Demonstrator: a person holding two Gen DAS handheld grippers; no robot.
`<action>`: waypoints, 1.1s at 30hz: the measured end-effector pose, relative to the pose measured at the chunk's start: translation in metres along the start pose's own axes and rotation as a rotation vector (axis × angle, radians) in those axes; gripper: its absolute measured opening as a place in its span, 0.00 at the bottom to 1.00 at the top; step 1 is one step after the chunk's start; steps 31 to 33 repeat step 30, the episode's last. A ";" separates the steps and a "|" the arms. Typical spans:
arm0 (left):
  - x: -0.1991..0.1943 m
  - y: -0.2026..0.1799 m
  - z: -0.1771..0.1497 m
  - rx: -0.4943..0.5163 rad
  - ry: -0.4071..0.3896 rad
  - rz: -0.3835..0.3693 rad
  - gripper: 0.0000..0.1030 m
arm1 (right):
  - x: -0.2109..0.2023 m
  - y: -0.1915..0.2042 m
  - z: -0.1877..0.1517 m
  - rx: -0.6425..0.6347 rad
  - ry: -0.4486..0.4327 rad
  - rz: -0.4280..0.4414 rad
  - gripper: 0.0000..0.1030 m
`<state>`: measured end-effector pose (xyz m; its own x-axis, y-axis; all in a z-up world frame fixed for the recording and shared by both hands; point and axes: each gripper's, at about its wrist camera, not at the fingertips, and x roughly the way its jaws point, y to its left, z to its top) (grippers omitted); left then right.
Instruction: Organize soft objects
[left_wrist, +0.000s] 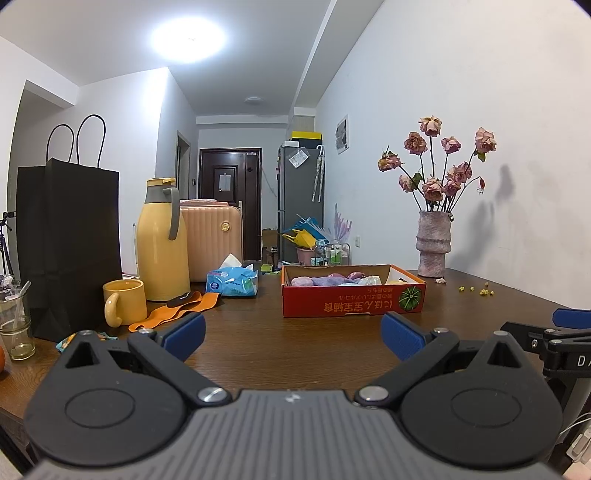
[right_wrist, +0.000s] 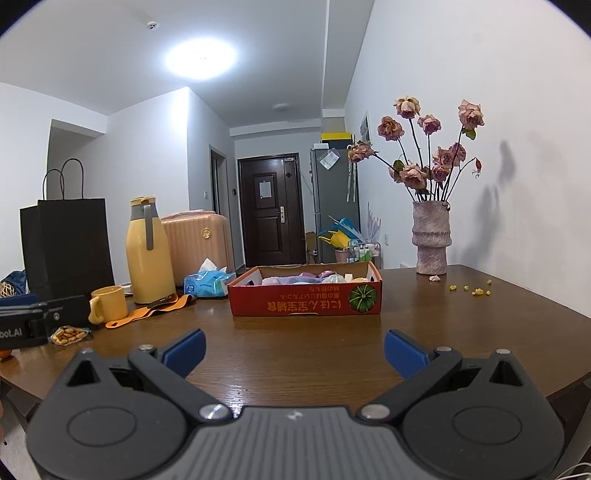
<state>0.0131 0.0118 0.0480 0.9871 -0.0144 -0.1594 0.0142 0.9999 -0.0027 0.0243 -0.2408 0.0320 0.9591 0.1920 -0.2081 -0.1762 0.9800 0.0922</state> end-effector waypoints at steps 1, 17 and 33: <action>0.000 0.000 0.000 0.001 -0.001 -0.001 1.00 | 0.000 0.000 0.000 0.002 -0.003 -0.001 1.00; 0.000 0.002 -0.001 0.002 -0.006 0.002 1.00 | 0.001 -0.001 -0.001 0.002 -0.001 0.007 1.00; -0.003 0.000 -0.002 0.012 -0.024 0.008 1.00 | 0.001 -0.001 -0.002 -0.002 -0.005 0.004 1.00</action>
